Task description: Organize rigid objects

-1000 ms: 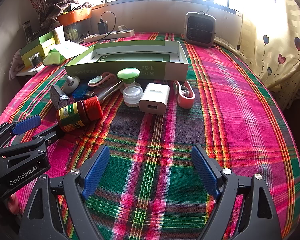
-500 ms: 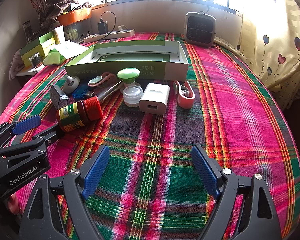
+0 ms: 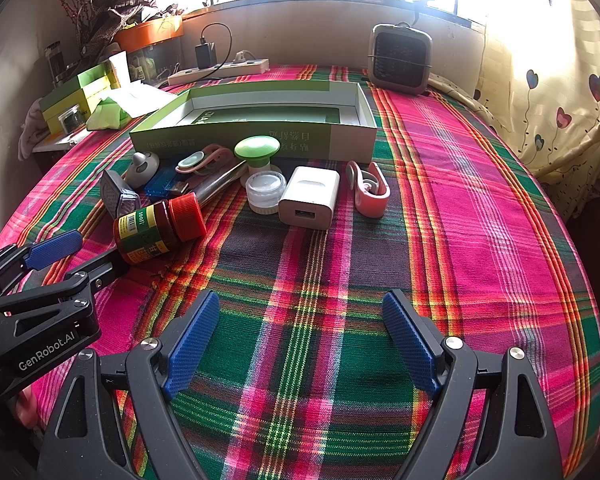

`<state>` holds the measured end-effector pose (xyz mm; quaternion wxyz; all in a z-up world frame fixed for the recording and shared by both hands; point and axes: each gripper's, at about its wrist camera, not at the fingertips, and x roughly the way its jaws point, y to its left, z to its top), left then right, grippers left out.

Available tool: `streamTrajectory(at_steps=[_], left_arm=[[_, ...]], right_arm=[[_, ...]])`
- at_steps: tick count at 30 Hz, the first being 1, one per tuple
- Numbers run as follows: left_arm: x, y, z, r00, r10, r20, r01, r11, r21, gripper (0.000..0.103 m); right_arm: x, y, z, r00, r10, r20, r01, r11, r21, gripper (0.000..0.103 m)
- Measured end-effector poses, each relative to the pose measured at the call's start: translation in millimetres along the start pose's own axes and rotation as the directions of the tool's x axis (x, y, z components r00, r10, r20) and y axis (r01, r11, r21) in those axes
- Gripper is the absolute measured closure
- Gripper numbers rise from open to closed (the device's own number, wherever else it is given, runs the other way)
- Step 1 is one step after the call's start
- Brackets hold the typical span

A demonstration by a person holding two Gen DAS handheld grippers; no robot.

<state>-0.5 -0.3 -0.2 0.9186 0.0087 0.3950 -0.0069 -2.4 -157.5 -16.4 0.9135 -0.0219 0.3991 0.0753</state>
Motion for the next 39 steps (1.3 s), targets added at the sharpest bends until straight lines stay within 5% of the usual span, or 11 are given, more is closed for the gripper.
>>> streamTrajectory(at_steps=[11, 20, 32, 39], left_arm=[[0.7, 0.0, 2.1, 1.000, -0.019, -0.010, 0.019, 1.000, 0.018, 0.039], [-7.5, 15.1, 9.8, 0.985, -0.174, -0.004, 0.174, 0.984, -0.024, 0.039], [-19.6, -20.8, 25.1, 0.959, -0.283, 0.020, 0.276, 0.949, 0.154, 0.039], [0.1, -35.0, 30.2, 0.965, -0.261, -0.033, 0.262, 0.947, 0.186, 0.039]], right_arm=[[0.2, -1.4, -0.3, 1.000, 0.012, -0.001, -0.012, 1.000, -0.004, 0.019], [-2.7, -16.2, 0.8, 0.996, 0.091, -0.007, -0.091, 0.996, -0.011, 0.019], [-0.4, -34.5, 31.7, 0.997, 0.080, 0.017, -0.081, 0.996, 0.032, 0.019], [12.9, -32.7, 45.2, 0.996, 0.084, -0.003, -0.084, 0.996, 0.021, 0.021]])
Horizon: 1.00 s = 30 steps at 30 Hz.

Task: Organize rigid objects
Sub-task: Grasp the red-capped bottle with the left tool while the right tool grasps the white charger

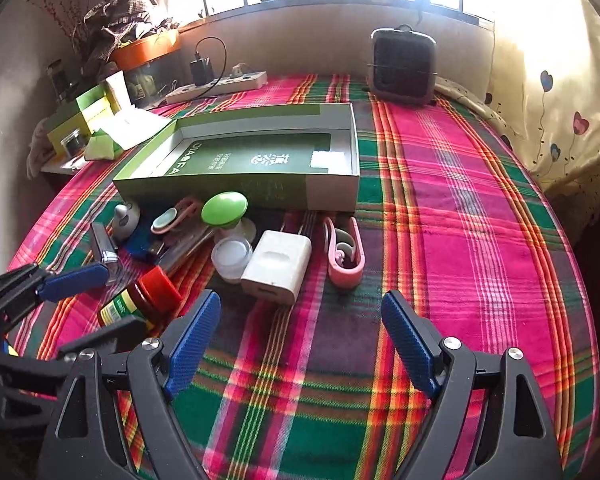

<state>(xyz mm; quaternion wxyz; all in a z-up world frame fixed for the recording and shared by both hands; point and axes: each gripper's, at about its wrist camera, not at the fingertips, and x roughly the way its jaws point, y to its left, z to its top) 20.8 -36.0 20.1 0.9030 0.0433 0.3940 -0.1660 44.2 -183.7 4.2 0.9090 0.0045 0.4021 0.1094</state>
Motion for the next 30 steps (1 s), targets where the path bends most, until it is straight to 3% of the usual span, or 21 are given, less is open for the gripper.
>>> streamTrajectory(at_steps=[6, 13, 15, 17, 30], left_arm=[[10.8, 8.2, 1.1, 1.000, -0.010, -0.030, 0.008, 0.999, -0.036, 0.043], [17.3, 12.9, 0.3, 0.999, -0.006, -0.049, 0.004, 0.998, -0.055, 0.043], [17.7, 13.0, 1.4, 0.999, -0.008, -0.048, 0.005, 0.998, -0.058, 0.043], [18.8, 12.9, 2.7, 0.999, -0.009, -0.049, 0.006, 0.998, -0.059, 0.043], [24.0, 13.2, 9.6, 0.998, -0.029, -0.058, 0.026, 0.998, -0.054, 0.046]], right_arm=[[8.1, 0.7, 6.3, 0.999, 0.037, -0.014, -0.037, 0.999, -0.012, 0.034], [21.8, -4.5, 12.8, 0.994, 0.102, -0.050, -0.102, 0.995, 0.020, 0.056], [22.6, -4.1, 13.7, 0.993, 0.108, -0.051, -0.107, 0.994, 0.015, 0.057], [23.9, -3.3, 14.3, 0.994, 0.088, -0.058, -0.088, 0.996, 0.003, 0.065], [31.2, -4.9, 19.2, 0.998, 0.025, -0.063, -0.027, 0.999, -0.034, 0.067]])
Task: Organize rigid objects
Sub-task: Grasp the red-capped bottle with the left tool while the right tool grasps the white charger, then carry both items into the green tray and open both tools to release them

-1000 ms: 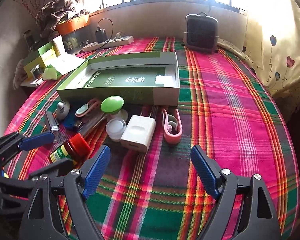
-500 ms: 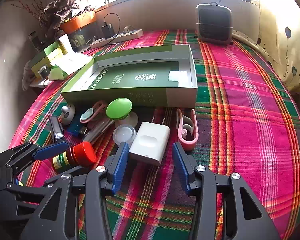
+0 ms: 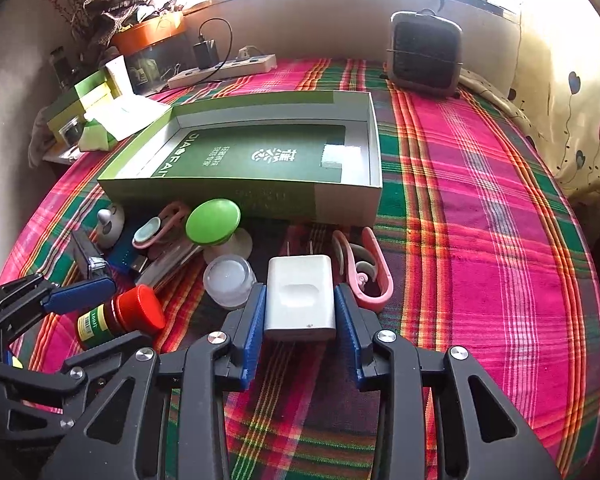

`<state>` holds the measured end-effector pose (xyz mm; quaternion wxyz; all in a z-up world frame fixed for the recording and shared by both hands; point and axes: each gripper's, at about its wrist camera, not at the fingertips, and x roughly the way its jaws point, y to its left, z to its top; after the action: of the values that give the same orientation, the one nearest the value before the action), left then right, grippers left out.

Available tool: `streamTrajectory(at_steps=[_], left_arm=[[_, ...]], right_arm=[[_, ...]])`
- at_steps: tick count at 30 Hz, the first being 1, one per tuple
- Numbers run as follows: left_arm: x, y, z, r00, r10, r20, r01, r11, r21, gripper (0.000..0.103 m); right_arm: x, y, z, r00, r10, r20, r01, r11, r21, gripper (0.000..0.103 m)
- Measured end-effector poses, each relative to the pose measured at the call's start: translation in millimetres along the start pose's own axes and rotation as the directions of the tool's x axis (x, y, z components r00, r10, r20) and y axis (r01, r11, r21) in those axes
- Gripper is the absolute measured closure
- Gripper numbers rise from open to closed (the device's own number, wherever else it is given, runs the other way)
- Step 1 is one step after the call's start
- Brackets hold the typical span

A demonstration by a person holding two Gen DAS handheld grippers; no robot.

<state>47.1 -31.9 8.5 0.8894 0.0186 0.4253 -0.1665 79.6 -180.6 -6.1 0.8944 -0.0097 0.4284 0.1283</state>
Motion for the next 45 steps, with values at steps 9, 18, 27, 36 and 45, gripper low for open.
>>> streamTrajectory(at_steps=[9, 18, 27, 36, 45], left_arm=[[2.1, -3.7, 3.4, 1.000, -0.021, 0.001, 0.021, 1.000, 0.013, 0.069], [-10.5, -1.0, 9.2, 0.999, -0.027, 0.040, 0.028, 1.000, -0.008, 0.072], [-25.9, 4.3, 20.6, 0.996, -0.034, 0.083, 0.036, 0.999, -0.023, 0.072], [-25.2, 28.9, 55.0, 0.995, -0.034, 0.097, 0.039, 0.998, -0.050, 0.072], [-3.0, 64.0, 91.8, 0.996, -0.001, 0.095, 0.009, 0.996, -0.088, 0.072]], right_arm=[[-1.1, -0.2, -1.7, 1.000, -0.005, 0.002, 0.005, 1.000, 0.004, 0.068], [-11.3, -0.3, -3.8, 1.000, 0.014, 0.022, -0.014, 1.000, 0.021, 0.068], [-30.5, -0.4, 2.1, 0.998, 0.021, 0.064, -0.023, 0.999, 0.029, 0.068], [-42.3, -3.2, 30.0, 0.994, 0.030, 0.103, -0.034, 0.999, 0.030, 0.068], [-14.7, -10.8, 66.4, 0.996, 0.038, 0.075, -0.040, 0.999, 0.026, 0.068]])
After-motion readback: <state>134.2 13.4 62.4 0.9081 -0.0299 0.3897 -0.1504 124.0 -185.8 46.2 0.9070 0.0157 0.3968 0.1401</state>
